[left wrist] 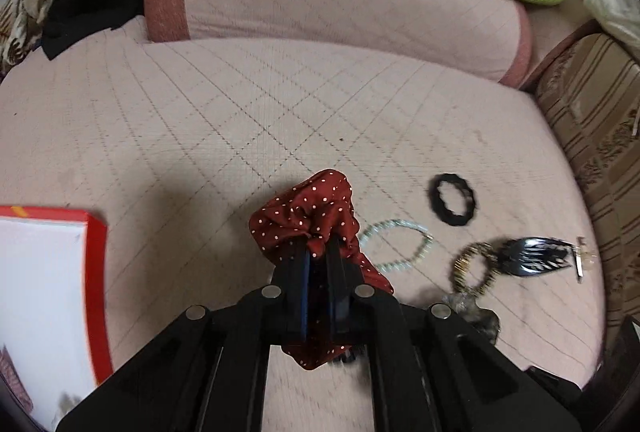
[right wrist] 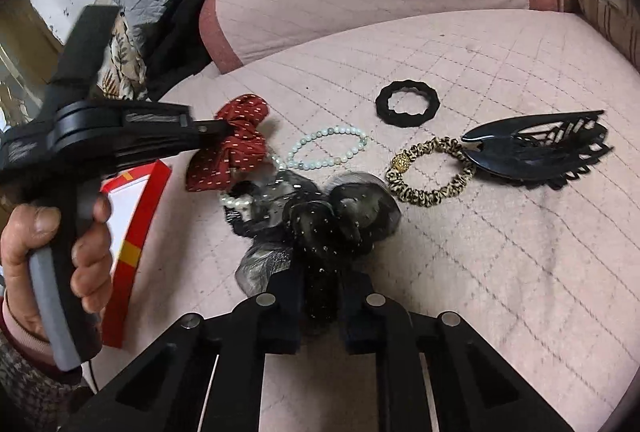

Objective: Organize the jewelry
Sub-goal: 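Grasp the red polka-dot scrunchie with the left tool while the right tool grasps the black sheer scrunchie, then carry both scrunchies into the red-rimmed tray and open both tools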

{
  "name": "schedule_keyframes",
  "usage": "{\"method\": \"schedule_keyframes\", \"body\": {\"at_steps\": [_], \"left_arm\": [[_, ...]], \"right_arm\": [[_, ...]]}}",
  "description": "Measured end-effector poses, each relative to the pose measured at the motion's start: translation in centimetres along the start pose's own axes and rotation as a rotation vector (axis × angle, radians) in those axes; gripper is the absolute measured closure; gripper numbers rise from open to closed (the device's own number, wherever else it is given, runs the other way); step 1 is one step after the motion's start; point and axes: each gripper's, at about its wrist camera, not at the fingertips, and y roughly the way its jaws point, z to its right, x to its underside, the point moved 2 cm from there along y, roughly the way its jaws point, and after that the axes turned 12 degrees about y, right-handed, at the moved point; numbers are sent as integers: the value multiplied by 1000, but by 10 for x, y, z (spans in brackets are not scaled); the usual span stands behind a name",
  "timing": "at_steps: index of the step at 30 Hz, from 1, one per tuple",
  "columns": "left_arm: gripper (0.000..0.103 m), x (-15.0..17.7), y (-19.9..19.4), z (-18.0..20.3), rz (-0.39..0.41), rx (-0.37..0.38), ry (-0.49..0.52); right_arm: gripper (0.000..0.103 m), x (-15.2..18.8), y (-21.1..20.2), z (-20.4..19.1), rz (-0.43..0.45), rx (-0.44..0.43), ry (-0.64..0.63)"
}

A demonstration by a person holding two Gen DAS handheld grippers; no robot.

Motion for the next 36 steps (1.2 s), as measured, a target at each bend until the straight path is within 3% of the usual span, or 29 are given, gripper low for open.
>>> {"method": "schedule_keyframes", "body": {"at_steps": [8, 18, 24, 27, 36], "left_arm": [[97, 32, -73, -10, 75, -15, -33], [96, 100, -154, -19, 166, -119, -100], [96, 140, -172, 2, 192, -224, -51], [96, 152, -174, 10, 182, -219, -54], [96, 170, -196, 11, 202, -320, -48]], "right_arm": [[90, 9, -39, -7, 20, -15, 18], [90, 33, -75, -41, 74, 38, -68], [90, 51, -93, -50, 95, 68, -105], [90, 55, -101, -55, 106, 61, -119], [90, 72, -117, -73, 118, 53, -159]]}}
